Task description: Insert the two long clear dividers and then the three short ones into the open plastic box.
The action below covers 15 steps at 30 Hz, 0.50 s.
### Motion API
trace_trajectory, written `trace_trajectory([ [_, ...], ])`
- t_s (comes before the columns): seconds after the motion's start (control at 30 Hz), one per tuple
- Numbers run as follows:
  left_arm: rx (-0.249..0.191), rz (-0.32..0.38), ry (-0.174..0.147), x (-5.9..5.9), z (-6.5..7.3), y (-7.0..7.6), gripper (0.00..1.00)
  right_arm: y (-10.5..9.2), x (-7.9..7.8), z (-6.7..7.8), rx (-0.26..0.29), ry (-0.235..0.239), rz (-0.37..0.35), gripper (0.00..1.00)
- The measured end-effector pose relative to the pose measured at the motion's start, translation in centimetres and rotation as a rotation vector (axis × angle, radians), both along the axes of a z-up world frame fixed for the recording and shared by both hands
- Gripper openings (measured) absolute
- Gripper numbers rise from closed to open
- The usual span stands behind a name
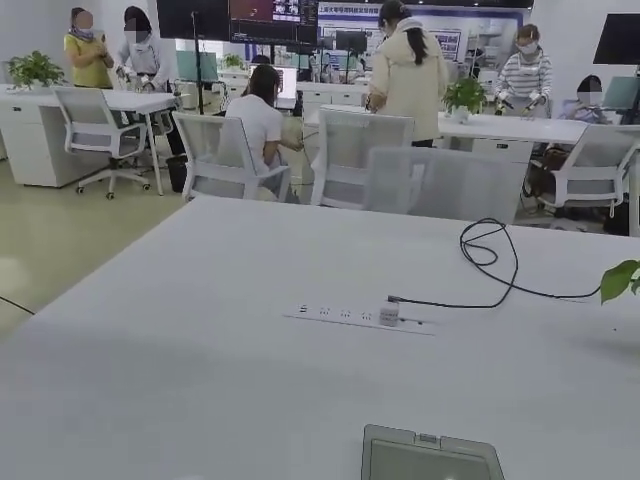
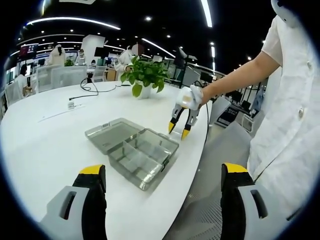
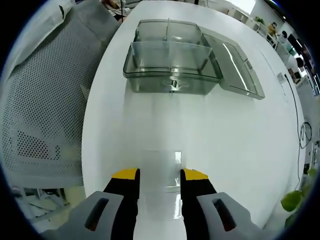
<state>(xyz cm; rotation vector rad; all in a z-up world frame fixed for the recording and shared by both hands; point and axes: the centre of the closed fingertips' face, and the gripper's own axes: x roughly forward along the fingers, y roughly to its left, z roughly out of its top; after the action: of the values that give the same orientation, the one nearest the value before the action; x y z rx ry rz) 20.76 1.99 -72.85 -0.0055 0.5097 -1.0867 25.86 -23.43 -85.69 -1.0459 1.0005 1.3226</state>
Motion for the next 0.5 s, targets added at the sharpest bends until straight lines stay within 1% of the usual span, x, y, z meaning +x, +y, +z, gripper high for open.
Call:
trace_trajectory([
  [0.17,0.003,-0.003,0.000,-0.2,0.1,0.0,0.98,0.0,0.0,0.1,0.000,-0.010,-0.006,0.33],
  [0.23,-0.001,0.000,-0.001,-0.2,0.2,0.0,0.97,0.3,0.0,0.4,0.014,-0.012,-0.022,0.33],
  [0.33,0.003,0.002,0.000,-0.2,0.2,0.1,0.97,0.7,0.0,1.1,0.036,-0.023,-0.030,0.33],
  [0.43,-0.012,0.010,0.012,-0.1,0.5,0.0,0.96,1.4,-0.1,2.0,0.056,-0.043,-0.029,0.33],
  [0.5,-0.027,0.026,0.015,0.2,0.8,0.1,0.96,2.0,-0.1,3.1,0.079,-0.061,-0.031,0.33],
])
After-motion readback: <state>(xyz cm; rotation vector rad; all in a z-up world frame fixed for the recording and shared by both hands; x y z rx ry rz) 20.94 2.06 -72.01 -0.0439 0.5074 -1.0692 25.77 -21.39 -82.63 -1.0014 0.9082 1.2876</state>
